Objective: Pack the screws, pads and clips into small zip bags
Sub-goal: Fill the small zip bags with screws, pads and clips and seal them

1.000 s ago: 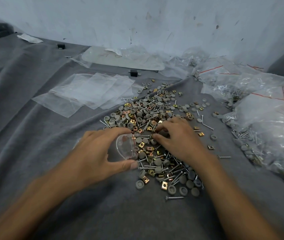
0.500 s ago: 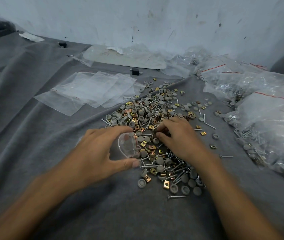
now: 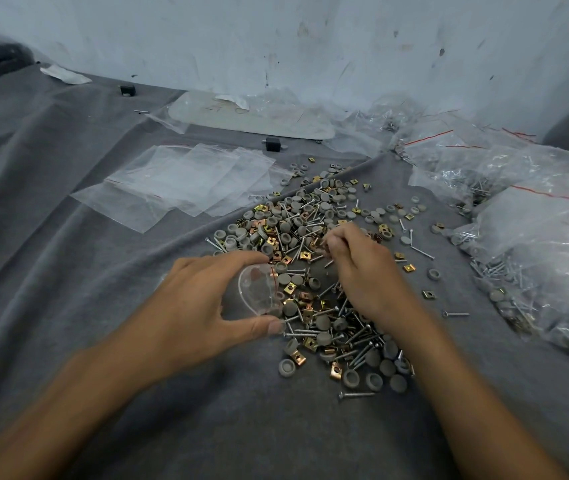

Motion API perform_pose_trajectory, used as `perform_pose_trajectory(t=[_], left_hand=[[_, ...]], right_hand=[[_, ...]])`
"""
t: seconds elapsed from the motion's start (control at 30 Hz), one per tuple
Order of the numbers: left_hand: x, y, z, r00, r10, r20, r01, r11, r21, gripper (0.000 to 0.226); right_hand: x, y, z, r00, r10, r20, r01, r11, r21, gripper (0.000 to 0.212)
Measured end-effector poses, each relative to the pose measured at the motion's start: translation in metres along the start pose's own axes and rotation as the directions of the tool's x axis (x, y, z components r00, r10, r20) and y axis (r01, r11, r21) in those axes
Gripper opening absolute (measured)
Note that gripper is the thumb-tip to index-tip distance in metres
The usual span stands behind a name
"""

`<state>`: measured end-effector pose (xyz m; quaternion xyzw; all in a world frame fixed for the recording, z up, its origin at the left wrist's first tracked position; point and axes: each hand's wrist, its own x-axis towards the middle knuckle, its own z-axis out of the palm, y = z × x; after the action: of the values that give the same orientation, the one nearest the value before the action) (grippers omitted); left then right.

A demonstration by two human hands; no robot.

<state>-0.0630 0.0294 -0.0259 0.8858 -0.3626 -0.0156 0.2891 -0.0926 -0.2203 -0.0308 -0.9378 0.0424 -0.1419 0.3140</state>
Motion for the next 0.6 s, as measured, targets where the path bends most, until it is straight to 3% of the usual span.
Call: perform_pose_trajectory(t=[0.13,0.3,0.6], left_hand=[[0.001,0.002,0.000,1.000,0.009,-0.020,-0.010,1.000,-0.013,0.084],[0.002,0.002,0.001,1.000,0.010,-0.027,-0.010,1.000,-0.004,0.084],[0.002,0.003,-0.001,0.998,-0.001,-0.067,0.001,1.000,0.001,0.087]], right_hand=[[-0.013,-0.026,0.001,0.995,-0.013,0.101,-0.032,0.902,0.431,0.020],[-0.025,-0.037,0.011,0.975,-0.113,0.191,0.007,0.877,0.481,0.016],[-0.026,-0.038,0.003,0.970,-0.127,0.207,-0.010,0.830,0.557,0.019]])
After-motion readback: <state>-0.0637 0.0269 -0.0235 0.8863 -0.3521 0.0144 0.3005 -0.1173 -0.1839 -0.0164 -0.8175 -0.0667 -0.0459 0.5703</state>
